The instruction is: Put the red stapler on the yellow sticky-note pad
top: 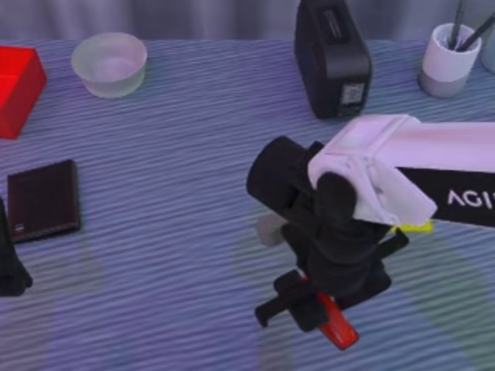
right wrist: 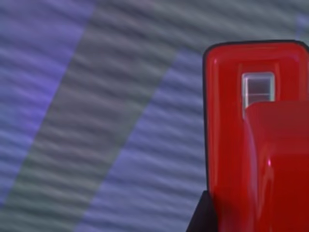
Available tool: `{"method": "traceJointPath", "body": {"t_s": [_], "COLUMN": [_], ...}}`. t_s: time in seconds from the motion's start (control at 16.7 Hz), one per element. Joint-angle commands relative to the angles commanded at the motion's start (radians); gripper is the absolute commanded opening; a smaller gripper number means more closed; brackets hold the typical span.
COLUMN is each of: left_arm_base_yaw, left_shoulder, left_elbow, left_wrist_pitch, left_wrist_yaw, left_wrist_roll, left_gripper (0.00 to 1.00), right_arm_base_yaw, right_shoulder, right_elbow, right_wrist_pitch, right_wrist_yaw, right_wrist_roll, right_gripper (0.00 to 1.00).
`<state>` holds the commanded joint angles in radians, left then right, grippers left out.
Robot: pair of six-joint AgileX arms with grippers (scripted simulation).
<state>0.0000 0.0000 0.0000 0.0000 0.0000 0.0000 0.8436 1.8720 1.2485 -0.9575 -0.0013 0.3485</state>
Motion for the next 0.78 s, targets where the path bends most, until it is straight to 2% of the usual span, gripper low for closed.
{"method": "traceJointPath", "body": {"t_s": [0.24, 0.54, 0.78], "left_arm_base_yaw": [0.000, 0.000, 0.000], "left_shoulder": [0.000, 0.000, 0.000], "left_elbow": [0.000, 0.000, 0.000], "left_wrist_pitch": [0.000, 0.000, 0.000], "left_wrist_yaw": [0.000, 0.000, 0.000], "left_wrist_roll": [0.000, 0.000, 0.000], "left_gripper": [1.00, 1.00, 1.00], "right_arm_base_yaw": [0.000, -0.003, -0.015], "right_shoulder": [-0.061, -0.060, -0.018], "right_elbow": [0.068, 0.069, 0.127], "right_wrist_pitch": [-0.118, -0.120, -0.148], "right_wrist_yaw": [-0.001, -0.001, 0.021], "right_wrist_roll": [-0.004, -0.002, 0.103], "right_gripper": [0.00, 0.00, 0.00]}}
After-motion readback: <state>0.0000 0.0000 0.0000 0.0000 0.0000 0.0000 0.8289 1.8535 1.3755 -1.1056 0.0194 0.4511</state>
